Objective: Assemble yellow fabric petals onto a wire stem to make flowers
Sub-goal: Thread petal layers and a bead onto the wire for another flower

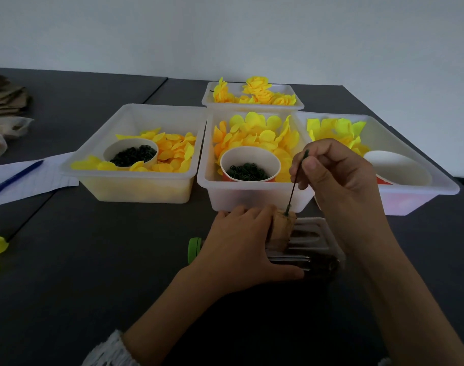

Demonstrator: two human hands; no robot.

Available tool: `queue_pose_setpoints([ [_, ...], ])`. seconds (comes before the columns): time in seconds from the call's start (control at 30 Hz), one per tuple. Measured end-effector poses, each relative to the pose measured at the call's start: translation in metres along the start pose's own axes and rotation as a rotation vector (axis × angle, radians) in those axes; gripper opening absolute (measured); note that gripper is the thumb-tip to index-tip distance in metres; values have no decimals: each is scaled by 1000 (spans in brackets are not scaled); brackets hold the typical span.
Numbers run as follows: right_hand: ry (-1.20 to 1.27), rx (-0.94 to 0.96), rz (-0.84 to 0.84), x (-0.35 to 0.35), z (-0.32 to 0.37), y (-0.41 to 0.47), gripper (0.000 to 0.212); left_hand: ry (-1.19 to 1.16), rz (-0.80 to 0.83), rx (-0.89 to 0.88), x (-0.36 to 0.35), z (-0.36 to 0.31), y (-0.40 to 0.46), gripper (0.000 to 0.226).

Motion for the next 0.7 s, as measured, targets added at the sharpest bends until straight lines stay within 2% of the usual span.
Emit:
queue_pose_setpoints([
  [0.37,75,15,-80,-7,-2,-2,10,24,-21,-9,1,-1,-1,78],
  [0.7,1,-7,-29,-7,-2,-7,10,24,-40,-11,1,-1,-2,79],
])
Point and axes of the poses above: each hand's wrist, its own y-axis towards the middle knuckle, its own x-axis out of the back of the hand, z = x × y, the point moved 4 cm from there along y, towards the middle knuckle, and after that the axes turned 14 degrees about -y, right-handed, at the moved point
